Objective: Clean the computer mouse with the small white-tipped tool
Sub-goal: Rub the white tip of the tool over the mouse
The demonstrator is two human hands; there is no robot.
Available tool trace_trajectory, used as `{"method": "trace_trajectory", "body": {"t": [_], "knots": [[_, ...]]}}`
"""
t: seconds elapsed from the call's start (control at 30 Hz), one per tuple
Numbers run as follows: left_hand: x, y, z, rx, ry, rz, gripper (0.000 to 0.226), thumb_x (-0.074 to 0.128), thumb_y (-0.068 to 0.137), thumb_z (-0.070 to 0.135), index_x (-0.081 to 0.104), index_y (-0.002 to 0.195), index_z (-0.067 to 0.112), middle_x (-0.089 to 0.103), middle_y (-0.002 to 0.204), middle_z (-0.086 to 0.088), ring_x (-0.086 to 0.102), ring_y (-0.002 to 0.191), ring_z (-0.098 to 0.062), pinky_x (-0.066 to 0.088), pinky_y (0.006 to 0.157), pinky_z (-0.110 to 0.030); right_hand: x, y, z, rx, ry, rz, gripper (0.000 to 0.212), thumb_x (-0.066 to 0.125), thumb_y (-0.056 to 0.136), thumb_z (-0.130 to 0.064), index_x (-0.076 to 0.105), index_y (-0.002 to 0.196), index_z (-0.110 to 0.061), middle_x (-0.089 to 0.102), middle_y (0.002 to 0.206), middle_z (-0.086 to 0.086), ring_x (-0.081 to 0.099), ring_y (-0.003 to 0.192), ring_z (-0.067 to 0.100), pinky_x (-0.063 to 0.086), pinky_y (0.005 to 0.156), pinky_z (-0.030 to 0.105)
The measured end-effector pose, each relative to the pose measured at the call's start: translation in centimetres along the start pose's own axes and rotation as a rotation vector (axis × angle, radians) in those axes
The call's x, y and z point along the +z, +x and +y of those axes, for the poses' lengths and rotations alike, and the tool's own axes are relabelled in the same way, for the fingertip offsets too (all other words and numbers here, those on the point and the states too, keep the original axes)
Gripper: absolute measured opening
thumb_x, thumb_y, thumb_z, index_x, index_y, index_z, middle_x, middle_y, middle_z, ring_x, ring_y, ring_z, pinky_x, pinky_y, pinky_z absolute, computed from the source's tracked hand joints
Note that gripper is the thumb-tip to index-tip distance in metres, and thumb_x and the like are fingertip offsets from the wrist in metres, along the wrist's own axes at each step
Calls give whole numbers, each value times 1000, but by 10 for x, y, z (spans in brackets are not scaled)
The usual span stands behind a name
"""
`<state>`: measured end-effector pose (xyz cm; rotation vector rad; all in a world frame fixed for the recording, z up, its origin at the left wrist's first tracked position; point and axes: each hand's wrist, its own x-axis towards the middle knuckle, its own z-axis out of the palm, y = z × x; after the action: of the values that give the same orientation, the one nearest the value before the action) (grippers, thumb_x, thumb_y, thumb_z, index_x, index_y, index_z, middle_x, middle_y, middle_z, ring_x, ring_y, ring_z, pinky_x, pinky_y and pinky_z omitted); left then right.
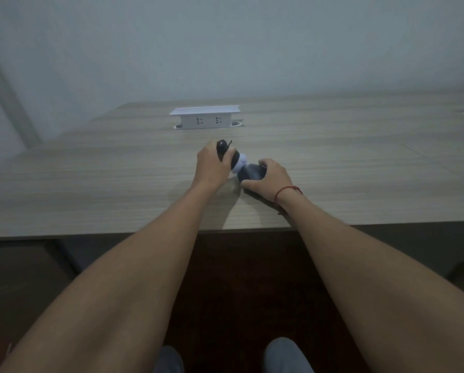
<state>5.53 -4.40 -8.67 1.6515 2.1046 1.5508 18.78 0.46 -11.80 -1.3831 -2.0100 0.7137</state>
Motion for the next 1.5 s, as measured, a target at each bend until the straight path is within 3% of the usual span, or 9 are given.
{"method": "trace_trajectory", "body": {"t": [0.17, 0.37, 0.57, 0.77, 0.93, 1.07, 1.23, 1.43, 1.5], "knots": [[3, 9, -5, -42, 211, -148, 30, 53, 96, 25, 59, 105, -2, 61, 105, -18, 59, 94, -31, 42, 76, -31, -1, 2, 2, -20, 47, 23, 62, 83, 63, -38, 52, 115, -22, 56, 113, -2, 53, 103, 18, 50, 90, 37], [0, 13, 5, -25, 60, -54, 31, 52, 96, 29, 60, 105, 0, 63, 105, -16, 61, 95, -28, 50, 81, -36, -2, 3, 3, -76, 40, 30, 64, 82, 67, -34, 56, 124, -20, 59, 122, 3, 54, 110, 21, 49, 94, 39], [-6, 18, 8, -86, 266, -215, 29, 53, 97, 24, 61, 106, -2, 63, 112, -22, 60, 103, -35, 43, 77, -31, -3, -1, 4, -41, 130, 45, 69, 84, 66, -30, 53, 126, -16, 55, 114, -3, 49, 99, 12, 42, 81, 26], [-5, 23, 23, 21, 131, -186, 24, 55, 95, 24, 63, 92, 2, 61, 95, -14, 55, 87, -26, 41, 74, -28, -6, -2, 3, -42, 166, 34, 61, 84, 66, -28, 57, 120, -16, 55, 107, -4, 51, 96, 13, 41, 78, 26], [-3, 26, 22, -45, 252, -228, 26, 54, 96, 22, 62, 101, -3, 64, 108, -23, 61, 98, -35, 46, 78, -33, -6, -5, 2, -52, 169, 51, 62, 84, 68, -26, 56, 122, -13, 52, 105, -4, 49, 96, 12, 43, 78, 25], [-3, 28, 27, -22, 60, -196, 29, 59, 93, 25, 64, 99, -3, 66, 105, -21, 63, 93, -33, 55, 86, -40, -6, -5, 2, -40, 194, 50, 61, 84, 68, -27, 56, 121, -16, 56, 108, -2, 52, 97, 14, 45, 81, 28], [0, 22, 11, -80, 296, -216, 27, 55, 95, 22, 62, 103, -3, 63, 111, -24, 61, 103, -39, 47, 83, -35, -5, -6, 2, -46, 170, 65, 69, 85, 66, -30, 55, 125, -13, 59, 120, 3, 51, 99, 14, 45, 83, 28], [2, 21, 2, -109, 26, -83, 29, 60, 91, 27, 65, 102, 0, 66, 103, -20, 62, 93, -31, 53, 85, -36, -6, -6, 2, -29, 181, 52, 62, 83, 68, -29, 55, 122, -15, 59, 115, 2, 52, 99, 15, 46, 85, 29], [3, 20, 0, -104, 128, -151, 28, 58, 93, 25, 62, 103, 0, 64, 105, -20, 60, 93, -32, 47, 79, -32, -5, -6, 2, -22, 180, 51, 66, 84, 66, -31, 55, 123, -15, 59, 116, 1, 51, 99, 14, 46, 84, 29]]}}
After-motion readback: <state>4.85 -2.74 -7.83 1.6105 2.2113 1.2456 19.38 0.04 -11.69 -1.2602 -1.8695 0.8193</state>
